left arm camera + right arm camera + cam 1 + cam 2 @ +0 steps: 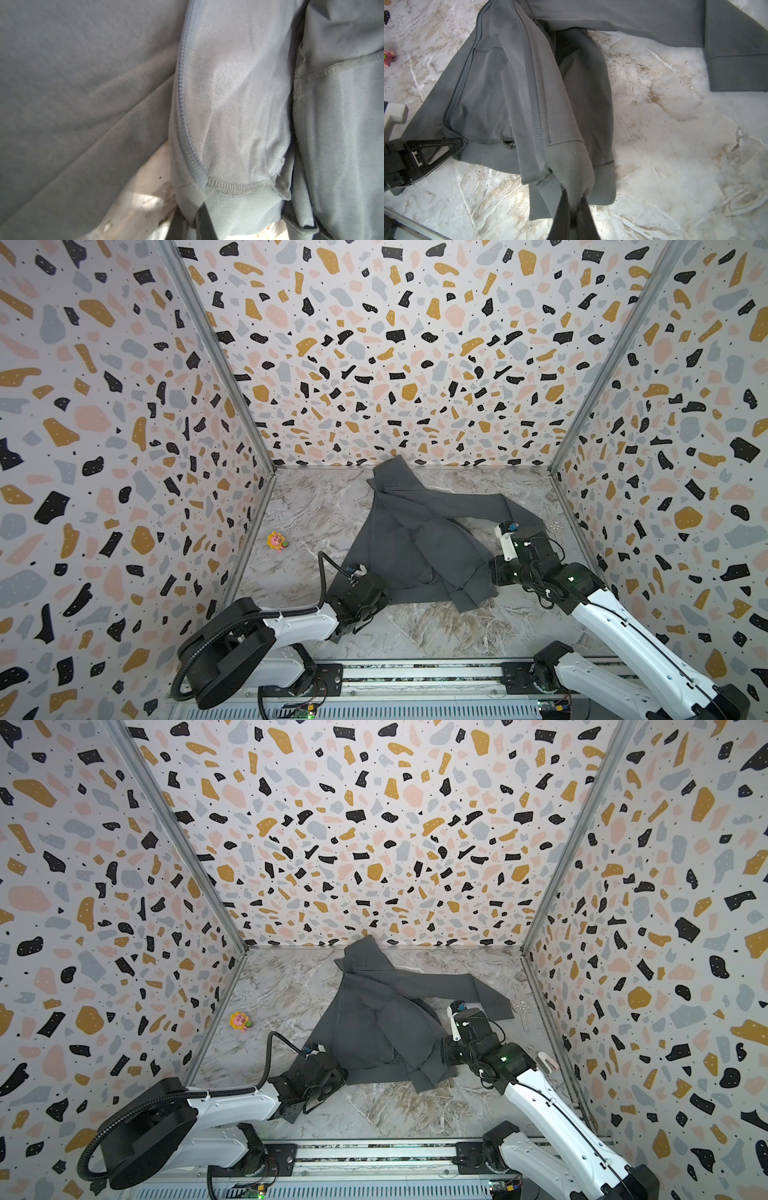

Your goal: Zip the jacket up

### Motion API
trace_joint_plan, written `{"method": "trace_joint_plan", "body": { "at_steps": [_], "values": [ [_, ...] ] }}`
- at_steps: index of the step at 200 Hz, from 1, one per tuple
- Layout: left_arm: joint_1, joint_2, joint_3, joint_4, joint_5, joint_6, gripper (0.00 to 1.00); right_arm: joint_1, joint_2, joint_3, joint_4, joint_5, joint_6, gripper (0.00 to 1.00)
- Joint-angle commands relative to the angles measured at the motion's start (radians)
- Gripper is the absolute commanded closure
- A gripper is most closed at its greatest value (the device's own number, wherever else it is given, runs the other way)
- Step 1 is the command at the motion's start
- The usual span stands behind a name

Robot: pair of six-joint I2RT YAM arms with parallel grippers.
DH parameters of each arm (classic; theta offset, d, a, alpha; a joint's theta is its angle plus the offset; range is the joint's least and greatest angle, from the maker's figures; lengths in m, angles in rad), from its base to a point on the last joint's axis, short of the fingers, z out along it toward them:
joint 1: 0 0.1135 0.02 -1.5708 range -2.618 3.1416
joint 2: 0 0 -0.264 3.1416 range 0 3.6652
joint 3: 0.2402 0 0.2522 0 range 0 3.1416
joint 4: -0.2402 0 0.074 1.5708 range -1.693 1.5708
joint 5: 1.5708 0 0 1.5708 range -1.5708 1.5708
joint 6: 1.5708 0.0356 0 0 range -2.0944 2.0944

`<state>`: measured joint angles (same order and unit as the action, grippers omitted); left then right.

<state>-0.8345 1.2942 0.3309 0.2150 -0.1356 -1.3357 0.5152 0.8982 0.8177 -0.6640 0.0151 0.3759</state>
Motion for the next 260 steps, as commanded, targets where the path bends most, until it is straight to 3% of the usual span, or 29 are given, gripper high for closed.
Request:
{"method": "trace_joint_plan", "body": {
  "at_steps": [1,30,51,74,97,129,169,215,260],
  "values": [
    [-0.003,-0.004,-0.029,-0.002,-0.001,-0.004,0.97,-0.006,-0.02,0.019,-0.008,-0.004,-0.005,1.0],
    [-0.003,-0.045,-0.042,0.027,-0.016,0.042,1.0,-0.006,-0.021,-0.007,0.049,-0.074,-0.028,1.0],
    [-0.002,-0.113,-0.041,0.057,-0.043,0.129,1.0,-0.005,-0.021,-0.057,0.138,-0.194,-0.05,1.0],
    [-0.003,-0.221,-0.029,0.08,-0.055,0.309,1.0,-0.003,-0.017,-0.126,0.283,-0.385,-0.045,1.0],
    [-0.003,-0.315,0.0,0.076,0.016,0.535,1.0,-0.004,0.004,-0.187,0.439,-0.499,0.025,1.0],
    [-0.003,-0.362,0.034,0.019,0.045,0.731,1.0,0.006,0.047,-0.244,0.627,-0.606,0.04,1.0],
    [-0.004,-0.419,-0.021,0.273,0.241,0.877,1.0,0.144,0.034,-0.308,0.851,-0.512,-0.013,1.0],
    [-0.004,-0.44,-0.03,0.368,0.397,0.967,1.0,0.176,0.074,-0.361,1.027,-0.569,-0.054,1.0],
    [-0.004,-0.378,-0.026,0.46,0.546,0.968,1.0,0.187,0.076,-0.394,1.129,-0.588,-0.126,1.0]
  ]
}}
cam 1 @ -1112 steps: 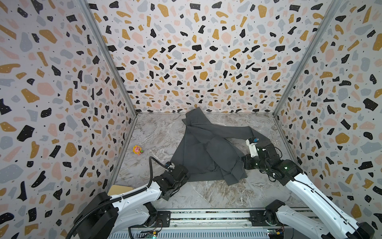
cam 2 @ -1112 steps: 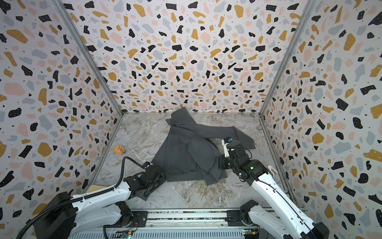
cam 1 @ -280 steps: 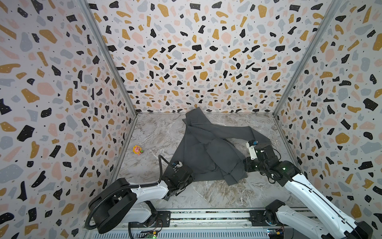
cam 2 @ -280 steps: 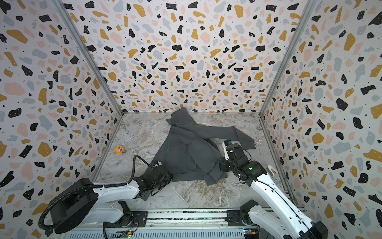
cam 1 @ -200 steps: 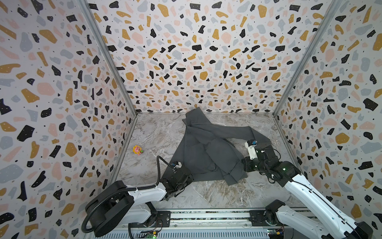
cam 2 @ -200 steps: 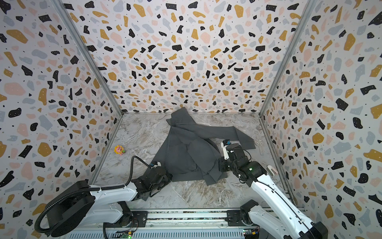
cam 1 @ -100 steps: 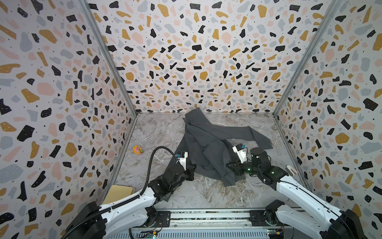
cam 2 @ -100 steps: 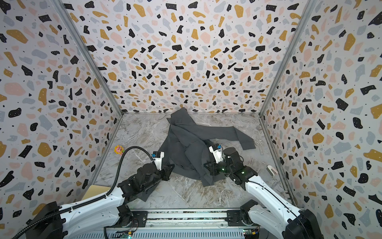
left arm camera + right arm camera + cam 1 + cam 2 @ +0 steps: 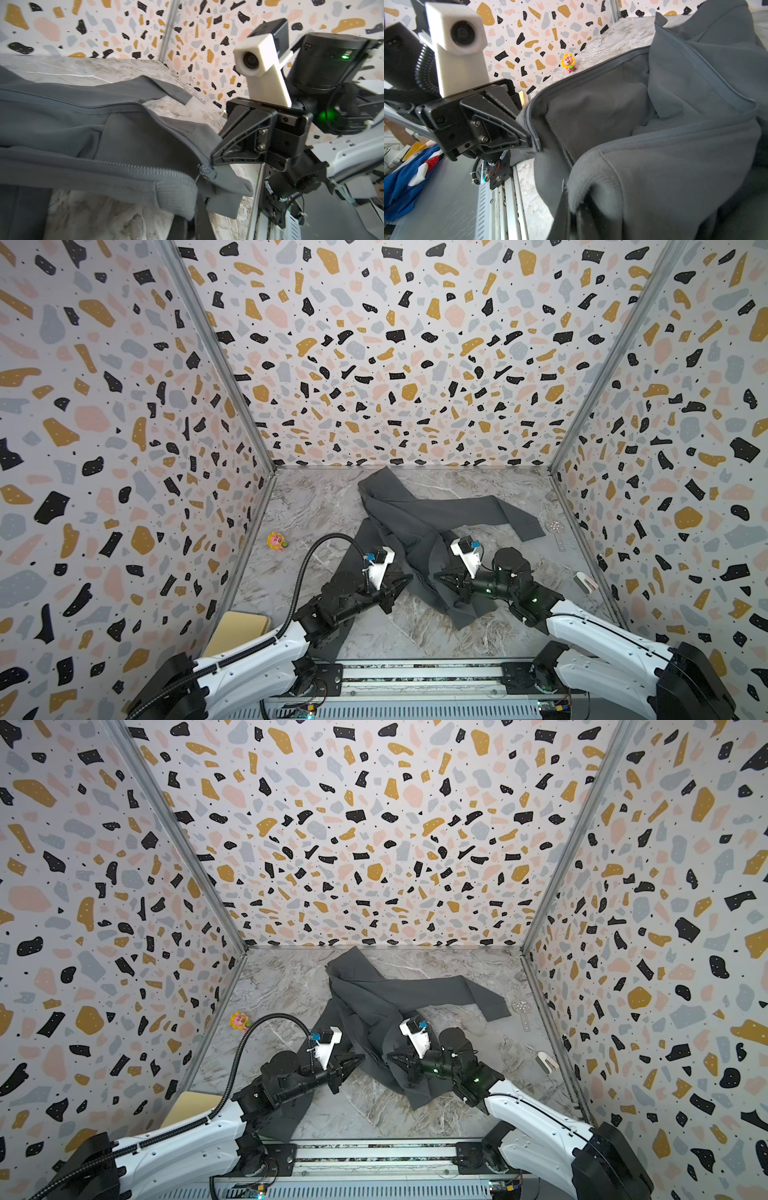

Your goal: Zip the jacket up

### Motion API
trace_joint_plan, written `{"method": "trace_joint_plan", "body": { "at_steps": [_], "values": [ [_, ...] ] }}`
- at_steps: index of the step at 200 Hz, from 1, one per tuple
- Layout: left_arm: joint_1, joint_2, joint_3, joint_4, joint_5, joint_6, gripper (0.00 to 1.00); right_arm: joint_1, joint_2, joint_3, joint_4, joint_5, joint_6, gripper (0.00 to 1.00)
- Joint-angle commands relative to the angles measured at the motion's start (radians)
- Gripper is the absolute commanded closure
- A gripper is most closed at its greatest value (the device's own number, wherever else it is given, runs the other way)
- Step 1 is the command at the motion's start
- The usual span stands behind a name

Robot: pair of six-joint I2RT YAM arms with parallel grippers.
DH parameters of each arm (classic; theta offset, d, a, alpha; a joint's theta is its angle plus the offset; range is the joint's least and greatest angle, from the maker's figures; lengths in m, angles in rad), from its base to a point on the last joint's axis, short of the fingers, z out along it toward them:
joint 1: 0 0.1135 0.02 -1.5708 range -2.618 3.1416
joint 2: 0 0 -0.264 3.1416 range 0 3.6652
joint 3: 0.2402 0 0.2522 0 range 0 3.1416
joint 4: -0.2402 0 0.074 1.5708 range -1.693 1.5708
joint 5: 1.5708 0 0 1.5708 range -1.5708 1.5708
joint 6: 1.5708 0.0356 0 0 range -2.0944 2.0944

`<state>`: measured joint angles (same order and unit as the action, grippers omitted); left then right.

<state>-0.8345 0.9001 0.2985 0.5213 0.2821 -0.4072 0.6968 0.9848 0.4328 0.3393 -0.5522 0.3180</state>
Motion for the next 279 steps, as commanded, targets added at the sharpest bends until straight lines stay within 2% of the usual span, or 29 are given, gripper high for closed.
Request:
{"method": "trace_joint_plan", "body": {
  "at_steps": [1,45,138,187,279],
  "values": [
    [-0.004,0.018,0.007,0.155,0.13,0.039,1.0,0.006,-0.011,-0.011,0.13,-0.021,-0.069,1.0],
    [-0.004,0.066,0.025,0.178,0.166,0.073,1.0,0.007,-0.061,-0.073,0.217,-0.017,-0.117,1.0],
    [-0.003,0.075,0.024,0.247,0.157,0.077,1.0,0.007,-0.139,-0.158,0.347,-0.12,-0.124,1.0],
    [-0.002,0.069,-0.025,0.357,0.134,0.009,1.0,0.007,-0.132,-0.163,0.375,-0.141,-0.102,1.0],
    [-0.003,0.058,-0.045,0.384,0.144,0.01,1.0,0.0,-0.087,-0.164,0.43,-0.153,-0.078,1.0]
  ]
}}
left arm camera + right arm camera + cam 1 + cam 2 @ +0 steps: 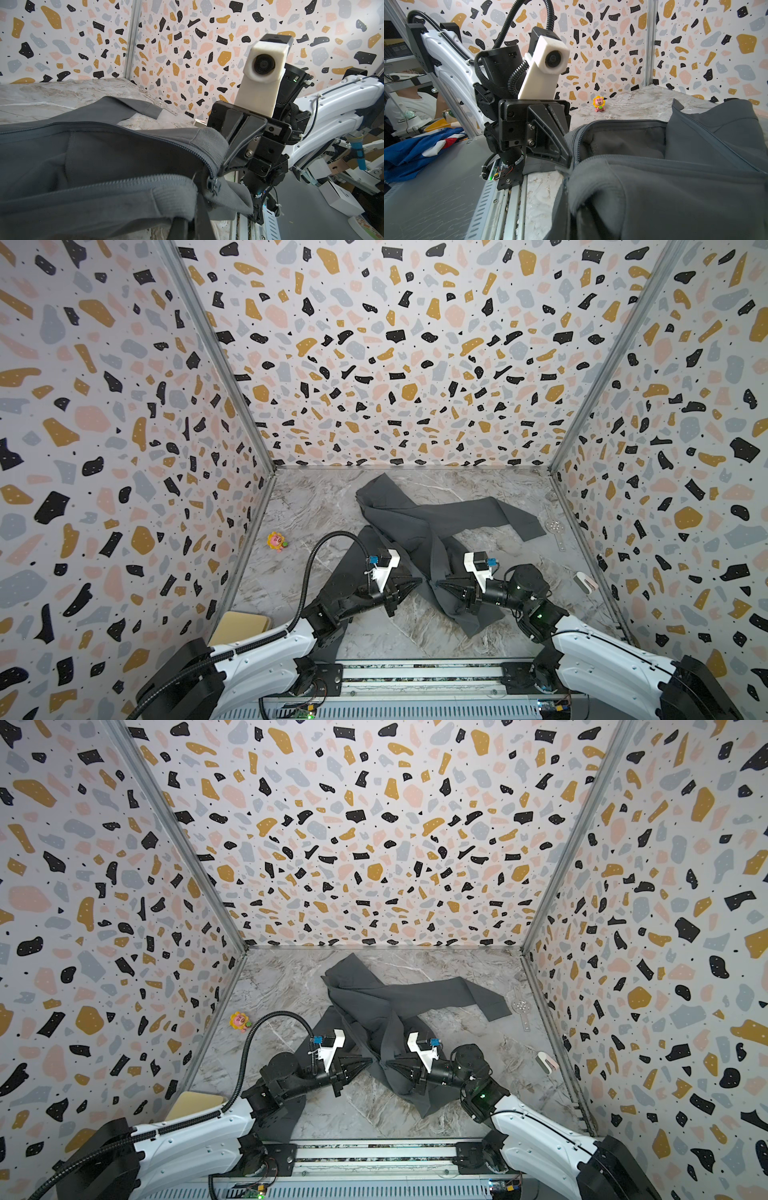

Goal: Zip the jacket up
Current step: 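Hold the raised zipper ends together with both grippers near the jacket's middle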

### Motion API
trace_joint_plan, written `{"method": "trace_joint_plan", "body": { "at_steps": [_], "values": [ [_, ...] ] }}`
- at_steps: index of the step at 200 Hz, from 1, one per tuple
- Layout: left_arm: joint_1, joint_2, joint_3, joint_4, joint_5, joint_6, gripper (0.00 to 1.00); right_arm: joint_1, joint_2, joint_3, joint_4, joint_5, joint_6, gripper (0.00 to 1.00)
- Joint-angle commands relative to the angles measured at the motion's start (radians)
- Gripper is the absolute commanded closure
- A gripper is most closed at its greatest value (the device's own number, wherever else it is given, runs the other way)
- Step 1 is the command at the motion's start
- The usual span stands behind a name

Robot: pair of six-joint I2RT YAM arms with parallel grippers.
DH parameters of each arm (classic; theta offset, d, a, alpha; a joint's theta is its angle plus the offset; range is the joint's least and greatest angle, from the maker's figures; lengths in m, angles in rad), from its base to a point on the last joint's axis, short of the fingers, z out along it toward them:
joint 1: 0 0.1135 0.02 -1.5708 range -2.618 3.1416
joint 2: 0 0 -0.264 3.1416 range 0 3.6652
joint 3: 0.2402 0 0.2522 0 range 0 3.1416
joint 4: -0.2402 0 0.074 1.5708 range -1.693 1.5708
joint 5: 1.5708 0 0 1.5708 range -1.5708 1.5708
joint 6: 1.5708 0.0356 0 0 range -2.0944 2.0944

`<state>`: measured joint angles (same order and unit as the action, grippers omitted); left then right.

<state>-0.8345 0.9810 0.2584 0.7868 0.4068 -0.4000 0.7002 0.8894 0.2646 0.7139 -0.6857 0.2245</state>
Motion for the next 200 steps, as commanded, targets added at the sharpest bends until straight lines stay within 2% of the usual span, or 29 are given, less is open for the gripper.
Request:
{"method": "trace_joint_plan", "body": {
  "at_steps": [1,200],
  "values": [
    [-0.003,-0.023,-0.005,0.119,0.02,0.004,1.0,-0.004,0.009,0.004,0.056,-0.02,0.016,1.0],
    [-0.003,-0.032,-0.024,0.153,0.028,-0.015,1.0,-0.005,0.091,-0.008,0.18,-0.072,0.06,1.0]
  ]
}}
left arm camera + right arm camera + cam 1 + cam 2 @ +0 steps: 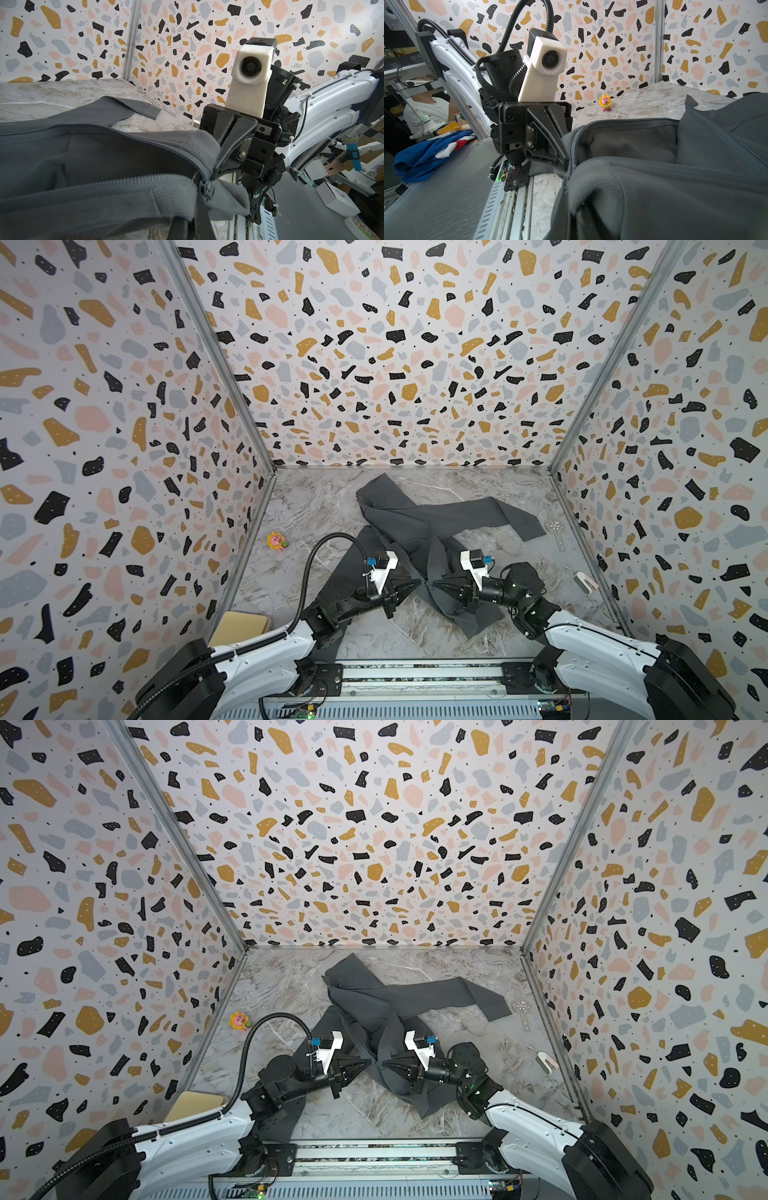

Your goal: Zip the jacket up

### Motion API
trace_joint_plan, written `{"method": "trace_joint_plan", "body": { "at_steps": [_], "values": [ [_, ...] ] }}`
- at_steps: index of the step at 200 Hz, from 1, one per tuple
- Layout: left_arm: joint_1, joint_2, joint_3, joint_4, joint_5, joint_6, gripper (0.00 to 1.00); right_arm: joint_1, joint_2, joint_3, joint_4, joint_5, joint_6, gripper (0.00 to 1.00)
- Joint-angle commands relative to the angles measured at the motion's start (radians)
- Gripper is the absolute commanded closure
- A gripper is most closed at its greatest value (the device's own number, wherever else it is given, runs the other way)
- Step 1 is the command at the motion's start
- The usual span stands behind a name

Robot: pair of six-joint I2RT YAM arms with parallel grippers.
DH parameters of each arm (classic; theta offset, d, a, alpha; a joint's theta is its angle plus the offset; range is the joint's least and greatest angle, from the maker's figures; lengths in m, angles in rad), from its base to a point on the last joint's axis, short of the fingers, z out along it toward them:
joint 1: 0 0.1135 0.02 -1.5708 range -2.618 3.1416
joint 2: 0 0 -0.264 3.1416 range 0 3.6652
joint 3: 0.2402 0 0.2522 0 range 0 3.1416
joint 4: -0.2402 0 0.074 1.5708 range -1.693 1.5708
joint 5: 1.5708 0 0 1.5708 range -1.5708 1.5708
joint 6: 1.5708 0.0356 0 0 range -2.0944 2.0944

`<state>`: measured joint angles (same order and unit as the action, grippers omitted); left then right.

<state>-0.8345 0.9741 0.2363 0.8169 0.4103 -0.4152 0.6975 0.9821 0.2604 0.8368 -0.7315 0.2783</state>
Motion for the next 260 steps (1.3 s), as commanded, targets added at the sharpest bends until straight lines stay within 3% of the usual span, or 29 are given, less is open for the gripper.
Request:
{"method": "trace_joint_plan", "body": {
  "at_steps": [1,260],
  "values": [
    [-0.004,-0.025,-0.002,0.123,0.025,0.001,1.0,-0.003,-0.002,-0.004,0.058,-0.026,0.006,1.0],
    [-0.004,-0.051,-0.017,0.134,0.047,-0.015,1.0,-0.056,0.104,0.006,0.221,-0.19,0.094,1.0]
  ]
}}
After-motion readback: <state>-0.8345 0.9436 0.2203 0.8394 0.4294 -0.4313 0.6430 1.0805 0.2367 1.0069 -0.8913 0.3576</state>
